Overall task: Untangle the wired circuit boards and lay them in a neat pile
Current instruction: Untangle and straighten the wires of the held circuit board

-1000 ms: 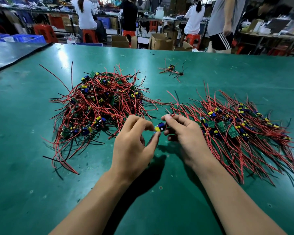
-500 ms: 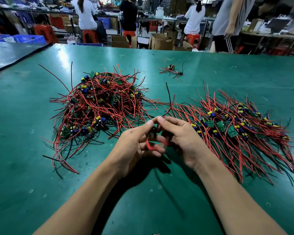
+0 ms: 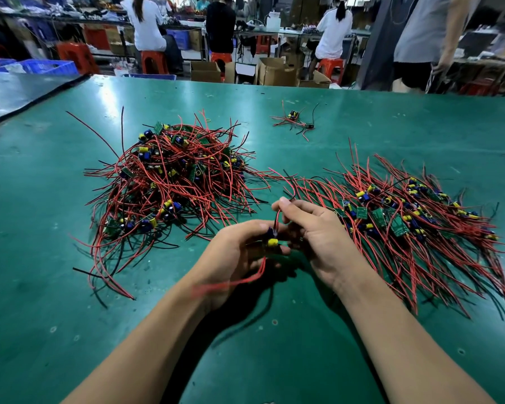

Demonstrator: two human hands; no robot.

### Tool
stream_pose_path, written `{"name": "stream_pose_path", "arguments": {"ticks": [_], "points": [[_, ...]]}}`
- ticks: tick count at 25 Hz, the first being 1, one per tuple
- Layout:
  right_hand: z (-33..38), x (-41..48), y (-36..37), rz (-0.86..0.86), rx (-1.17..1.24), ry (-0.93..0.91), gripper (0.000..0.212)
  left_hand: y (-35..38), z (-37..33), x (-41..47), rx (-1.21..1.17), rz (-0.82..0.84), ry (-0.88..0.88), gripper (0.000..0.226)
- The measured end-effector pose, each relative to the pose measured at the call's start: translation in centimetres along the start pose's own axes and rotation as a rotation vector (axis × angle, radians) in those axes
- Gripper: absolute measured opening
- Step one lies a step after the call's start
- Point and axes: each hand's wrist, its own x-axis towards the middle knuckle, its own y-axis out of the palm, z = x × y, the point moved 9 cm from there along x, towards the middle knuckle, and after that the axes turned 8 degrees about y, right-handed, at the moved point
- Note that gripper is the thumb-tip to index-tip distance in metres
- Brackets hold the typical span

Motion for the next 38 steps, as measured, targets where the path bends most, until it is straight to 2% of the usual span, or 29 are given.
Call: {"name": "stream_pose_path", "arguments": {"ticks": [2,6,10,14,17,24,29,33,38], "points": [[-0.5,0.0,0.2,0.004,-0.07,0.026,0.016,-0.5,-0.2,0.0,0.074,-0.04,0.047,0.035],[-0.7,0.0,0.3,0.009,-0.111,0.012,0.028,-1.1,-1.3,-0.5,0.123,-0.115,0.164,0.03],[-1.9,-0.2,1.8,0.168,-0.107,0.103,0.034,-1.5,-1.6,-0.6,0.075,-0.18,0.184,0.035],[-2.1,-0.4,2.4,0.253,-0.079,0.112,0.028,-1.4,-1.3,-0.5,0.107,-0.181,0.18,0.037],[-2.3,0.0,2.0,0.191,-0.002,0.077,0.021,-1.6,-1.3,-0.4,0.108,-0.197,0.178,0.031],[-0.1,1.0,-1.0,-0.159,-0.325,-0.192,0.03,-1.1,-1.4,-0.4,0.189,-0.143,0.163,0.031],[0.2,1.3,-2.3,-0.282,-0.177,-0.195,0.024,-0.4,-1.2,-0.5,0.203,-0.087,0.135,0.024],[-0.8,1.4,-1.8,-0.228,0.005,-0.093,0.032,-0.2,-0.9,-0.6,0.174,-0.064,0.105,0.023],[-1.3,0.9,0.0,-0.039,-0.01,-0.007,0.028,-0.9,-1.2,-0.5,0.23,-0.153,0.168,0.023]]}}
